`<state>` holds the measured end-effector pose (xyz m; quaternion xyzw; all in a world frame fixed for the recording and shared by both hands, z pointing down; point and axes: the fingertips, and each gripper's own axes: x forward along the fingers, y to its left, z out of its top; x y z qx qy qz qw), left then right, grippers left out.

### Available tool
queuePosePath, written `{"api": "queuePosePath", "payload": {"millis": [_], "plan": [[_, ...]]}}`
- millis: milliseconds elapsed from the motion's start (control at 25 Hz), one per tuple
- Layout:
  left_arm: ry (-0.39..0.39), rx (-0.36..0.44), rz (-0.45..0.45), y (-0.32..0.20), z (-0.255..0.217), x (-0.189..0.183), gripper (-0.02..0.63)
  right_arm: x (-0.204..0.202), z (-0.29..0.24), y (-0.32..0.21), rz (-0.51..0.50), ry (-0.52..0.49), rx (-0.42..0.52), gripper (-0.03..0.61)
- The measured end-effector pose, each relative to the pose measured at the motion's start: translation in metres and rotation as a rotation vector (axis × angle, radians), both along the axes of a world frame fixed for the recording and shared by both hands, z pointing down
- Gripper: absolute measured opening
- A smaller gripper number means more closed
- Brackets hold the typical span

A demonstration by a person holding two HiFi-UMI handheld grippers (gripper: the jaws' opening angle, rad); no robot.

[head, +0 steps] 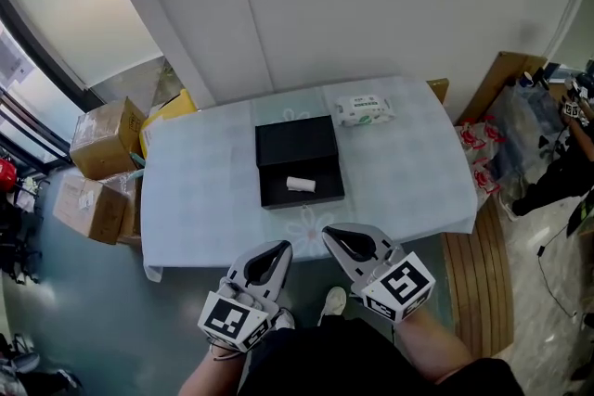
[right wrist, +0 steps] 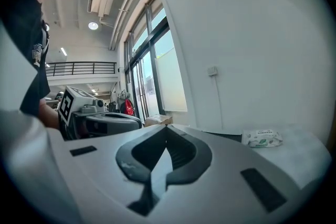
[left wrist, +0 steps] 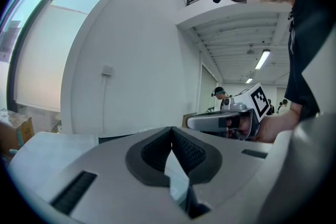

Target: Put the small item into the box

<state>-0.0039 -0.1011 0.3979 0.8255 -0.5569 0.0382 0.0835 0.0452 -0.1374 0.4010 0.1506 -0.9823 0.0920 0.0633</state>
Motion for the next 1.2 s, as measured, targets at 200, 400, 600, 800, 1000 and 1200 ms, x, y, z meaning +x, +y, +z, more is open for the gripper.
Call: {"api": "queuePosePath", "payload": {"millis": [200,400,600,800,1000,1200], "plan": [[0.008,-0.010,0.021,0.014,0.002,-0.014,0.008,-0.017,0.003,0.016,0.017,0.001,-0.013,0.009],[0.017,-0.002,0.054,0.031,-0.001,-0.028,0.008,-0.030,-0.002,0.036,0.050,0.006,-0.005,0.009],[0.031,0.010,0.089,0.046,-0.003,-0.041,0.008,-0.041,-0.006,0.054,0.086,0.017,0.007,0.009],[0.042,0.015,0.125,0.061,-0.002,-0.048,0.008,-0.046,-0.007,0.071,0.124,0.031,0.018,0.009],[0.050,0.022,0.151,0.069,-0.003,-0.052,0.008,-0.049,-0.005,0.081,0.152,0.044,0.022,0.009],[0.055,0.019,0.165,0.077,0.000,-0.056,0.008,-0.052,-0.004,0.088,0.169,0.042,0.016,0.009]]}}
